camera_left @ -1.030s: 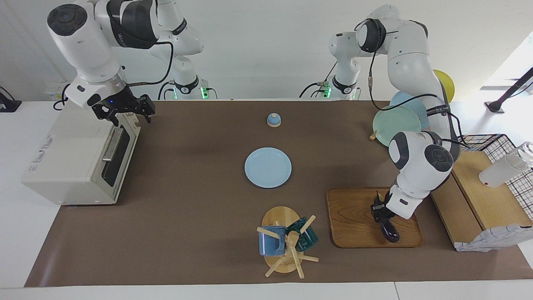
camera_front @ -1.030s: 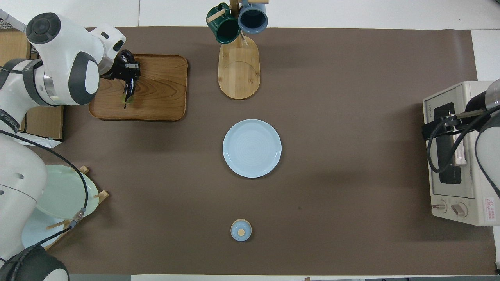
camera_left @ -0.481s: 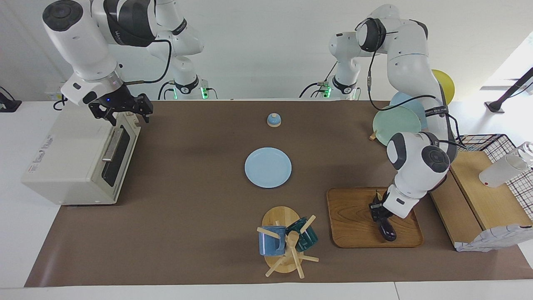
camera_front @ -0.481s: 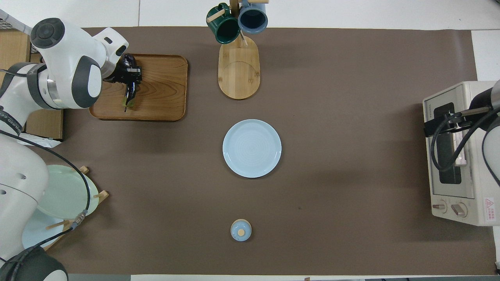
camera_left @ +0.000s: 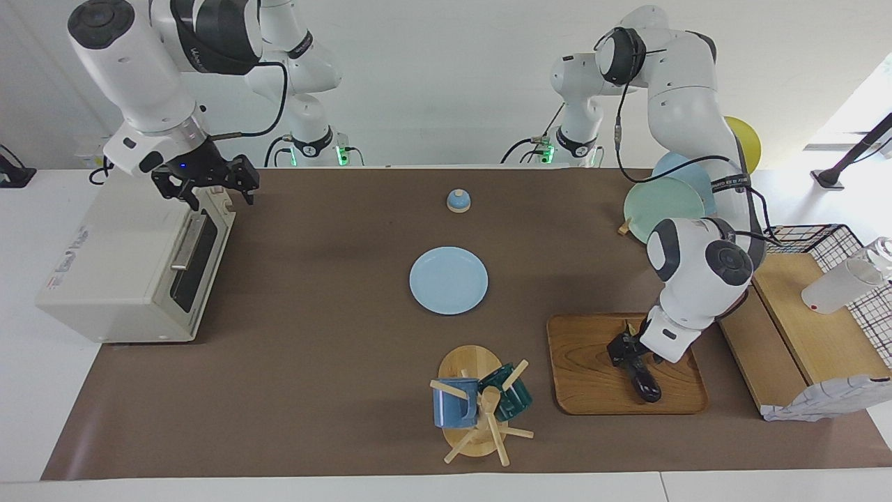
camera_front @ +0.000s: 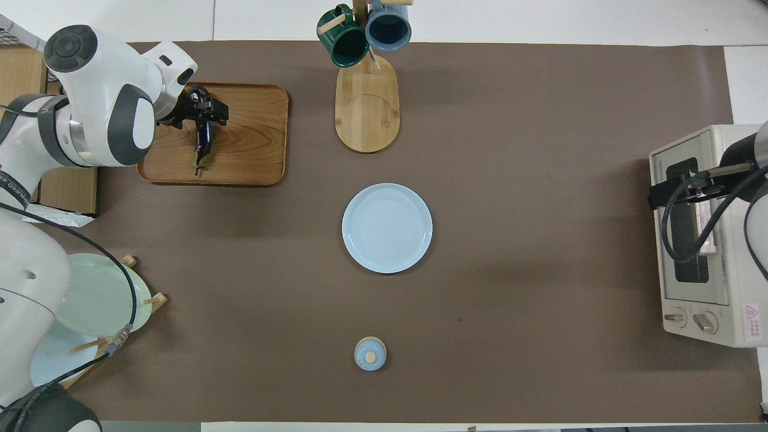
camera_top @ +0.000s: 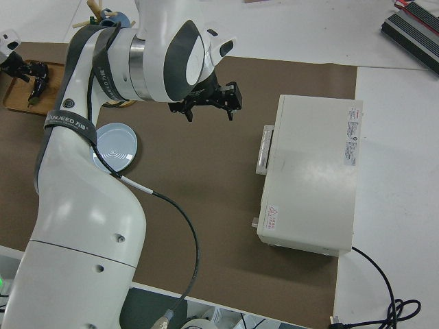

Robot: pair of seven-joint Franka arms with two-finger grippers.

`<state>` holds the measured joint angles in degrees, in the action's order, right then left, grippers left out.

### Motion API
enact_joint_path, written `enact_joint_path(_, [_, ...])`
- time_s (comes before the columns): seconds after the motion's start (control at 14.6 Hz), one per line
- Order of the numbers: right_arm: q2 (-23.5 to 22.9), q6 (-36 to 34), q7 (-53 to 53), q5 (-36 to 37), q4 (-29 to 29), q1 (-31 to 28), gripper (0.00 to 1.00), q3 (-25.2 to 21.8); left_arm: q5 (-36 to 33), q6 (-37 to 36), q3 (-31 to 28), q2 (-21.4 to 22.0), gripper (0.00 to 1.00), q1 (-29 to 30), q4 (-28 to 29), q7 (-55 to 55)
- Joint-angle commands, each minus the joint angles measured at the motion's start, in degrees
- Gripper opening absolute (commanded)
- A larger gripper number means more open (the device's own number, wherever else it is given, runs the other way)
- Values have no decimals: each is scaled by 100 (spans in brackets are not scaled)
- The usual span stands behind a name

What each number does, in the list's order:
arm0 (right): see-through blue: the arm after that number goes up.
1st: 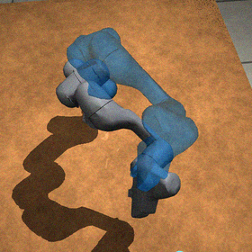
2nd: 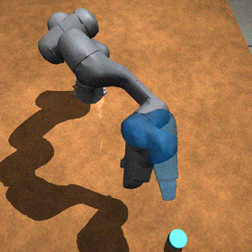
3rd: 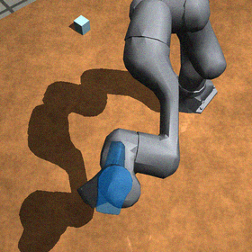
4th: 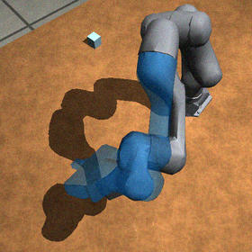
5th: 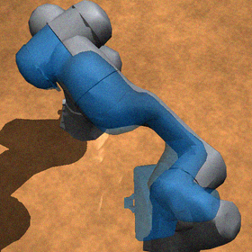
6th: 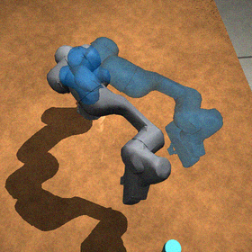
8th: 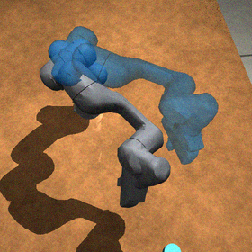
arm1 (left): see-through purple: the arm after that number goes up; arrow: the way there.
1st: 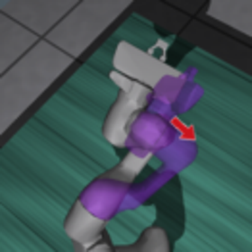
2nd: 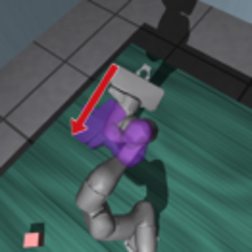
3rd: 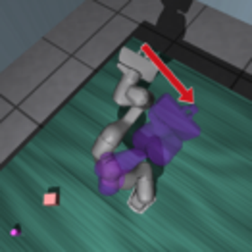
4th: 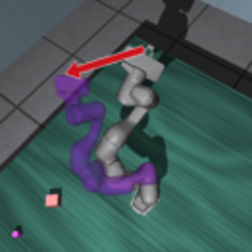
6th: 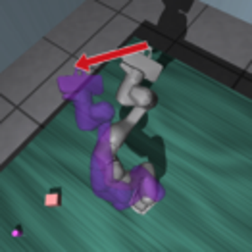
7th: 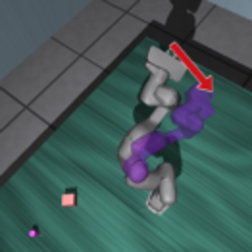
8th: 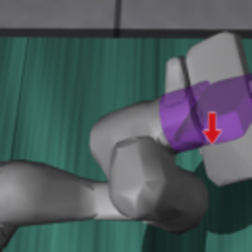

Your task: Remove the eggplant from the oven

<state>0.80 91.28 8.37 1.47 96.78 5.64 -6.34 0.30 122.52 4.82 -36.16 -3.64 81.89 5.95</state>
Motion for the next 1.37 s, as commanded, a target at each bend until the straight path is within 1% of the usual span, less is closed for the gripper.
enact_joint_path(0.0, [8,22,-64,-138,-28,-28,100,-8,-144,-447,1,608,100,30,266,-7])
enact_joint_path(0.21, [17,39,-55,-121,-28,-19,100,1,-144,-974,-16,1179,100,-6,275,29])
enact_joint_path(0.48, [8,48,-29,-112,-37,-28,100,1,-144,-1897,-25,1979,100,38,231,37])
enact_joint_path(0.55, [8,48,-29,-103,-37,-28,100,1,-144,-2125,-25,2233,100,39,240,37])
enact_joint_path(0.82, [8,39,-29,-94,-37,-28,100,-8,-135,-3311,-34,3122,100,38,292,72])
enact_joint_path(0.89, [8,39,-29,-94,-37,-28,100,-8,-126,-3592,-25,3272,100,47,301,90])
enact_joint_path(0.96, [8,39,-29,-86,-37,-28,100,-8,-126,-3795,-25,3334,100,39,328,134])
enact_joint_path(1.03, [8,48,-29,-68,-37,-28,100,-8,-126,-3850,-25,3448,100,4,484,230])
enact_joint_path(1.1, [8,48,-29,-59,-37,-28,100,-8,-126,-3780,-25,3597,100,-23,799,309])
enact_joint_path(1.24, [8,31,-29,-51,-37,-28,100,-8,-82,-3265,-17,3861,100,-40,1423,319])
enact_joint_path(1.3, [8,22,-29,-42,-37,-28,100,-8,-56,-3070,-16,3949,100,3,1592,310])
